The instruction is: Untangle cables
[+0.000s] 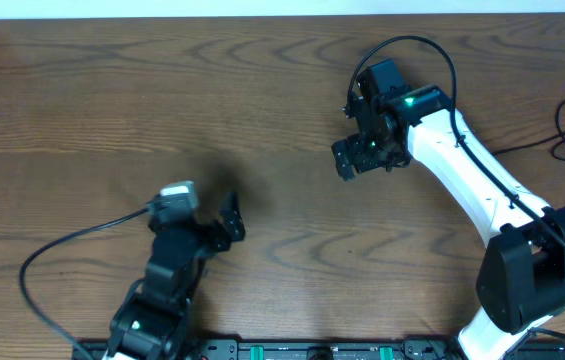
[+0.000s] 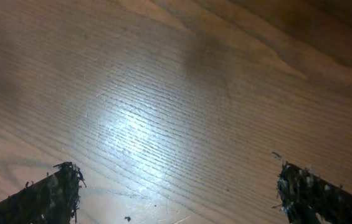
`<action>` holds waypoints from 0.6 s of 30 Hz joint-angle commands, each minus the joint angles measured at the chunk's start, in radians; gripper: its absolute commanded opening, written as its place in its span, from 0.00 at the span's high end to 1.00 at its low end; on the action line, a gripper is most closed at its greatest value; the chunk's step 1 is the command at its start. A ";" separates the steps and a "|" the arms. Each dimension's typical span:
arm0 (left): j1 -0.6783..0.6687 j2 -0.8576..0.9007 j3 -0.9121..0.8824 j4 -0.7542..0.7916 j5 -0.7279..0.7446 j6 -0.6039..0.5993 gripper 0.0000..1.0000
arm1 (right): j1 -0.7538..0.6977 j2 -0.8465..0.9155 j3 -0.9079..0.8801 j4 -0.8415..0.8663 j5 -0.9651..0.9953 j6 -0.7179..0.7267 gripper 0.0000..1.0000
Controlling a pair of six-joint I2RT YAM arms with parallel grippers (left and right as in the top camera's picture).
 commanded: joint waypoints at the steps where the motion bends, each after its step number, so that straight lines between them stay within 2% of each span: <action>1: 0.058 -0.082 -0.082 0.120 -0.014 0.010 0.00 | 0.002 -0.006 -0.006 0.000 0.001 0.012 0.01; 4: 0.095 -0.148 -0.163 0.265 -0.013 0.019 0.00 | 0.002 -0.006 -0.006 0.000 0.001 0.012 0.01; 9: 0.114 -0.255 -0.280 0.490 -0.002 0.160 0.00 | 0.002 -0.006 -0.006 0.000 0.001 0.012 0.01; 14: 0.116 -0.341 -0.329 0.512 -0.003 0.282 0.00 | 0.002 -0.006 -0.006 0.000 0.001 0.012 0.01; 18: 0.138 -0.395 -0.330 0.427 -0.002 0.332 0.00 | 0.002 -0.006 -0.006 0.000 0.001 0.012 0.01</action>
